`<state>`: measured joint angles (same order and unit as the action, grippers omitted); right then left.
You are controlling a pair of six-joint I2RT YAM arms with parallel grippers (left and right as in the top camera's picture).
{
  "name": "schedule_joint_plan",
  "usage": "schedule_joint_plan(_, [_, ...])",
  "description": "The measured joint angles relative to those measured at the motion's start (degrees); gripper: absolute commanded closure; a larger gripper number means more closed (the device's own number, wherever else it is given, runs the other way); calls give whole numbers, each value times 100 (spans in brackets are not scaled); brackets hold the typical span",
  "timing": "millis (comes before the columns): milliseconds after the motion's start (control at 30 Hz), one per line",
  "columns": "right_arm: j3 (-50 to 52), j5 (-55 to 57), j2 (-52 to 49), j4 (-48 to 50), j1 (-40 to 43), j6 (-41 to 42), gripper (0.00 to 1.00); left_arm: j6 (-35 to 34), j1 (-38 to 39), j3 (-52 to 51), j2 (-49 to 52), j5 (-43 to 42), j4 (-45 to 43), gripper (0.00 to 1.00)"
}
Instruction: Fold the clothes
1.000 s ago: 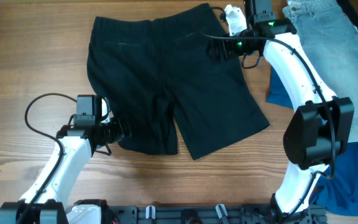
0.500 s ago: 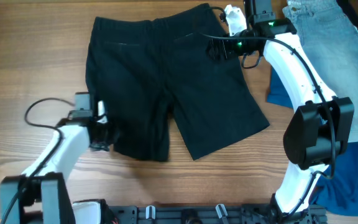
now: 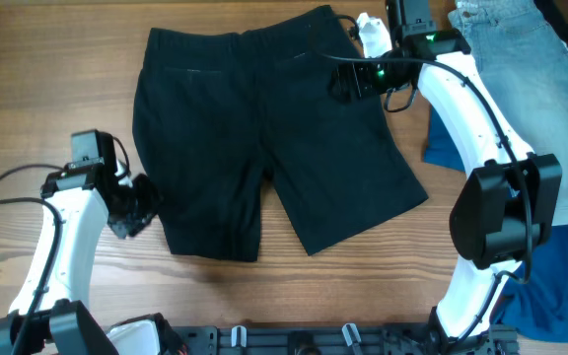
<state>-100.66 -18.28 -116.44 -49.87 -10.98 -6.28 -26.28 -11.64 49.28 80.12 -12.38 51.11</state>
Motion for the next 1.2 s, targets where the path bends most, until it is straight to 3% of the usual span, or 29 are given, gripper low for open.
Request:
schedule_joint_plan(133, [0, -2, 0, -46, -195, -2, 0, 4, 225, 192, 0, -424, -756, 53])
schedule_joint_plan(267, [0, -11, 0, -46, -496, -2, 0, 13, 496, 197, 0, -223, -310, 28])
schedule_joint_plan(300, [0, -11, 0, -46, -501, -2, 1, 7, 494, 197, 0, -151, -328, 12])
schedule_joint_plan(333, [0, 9, -2, -66, -498, 44, 1, 28, 496, 195, 0, -107, -380, 4])
schedule_joint_plan(367, [0, 31, -7, -164, -494, 87, 2, 11, 496, 192, 0, -96, -599, 1])
schedule_joint_plan(733, [-9, 592, -1128, -621, -501, 369, 4, 271, 496, 468, 0, -323, -1692, 0])
schedule_joint_plan(1033, [-33, 1515, -1443, 227, -413, 970, 3, 525, 496, 470, 0, -164, -2114, 0])
schedule_joint_plan(1200, [-44, 1534, -1567, 1187, 96, 1016, 4, 546, 496, 470, 0, -140, -2098, 1])
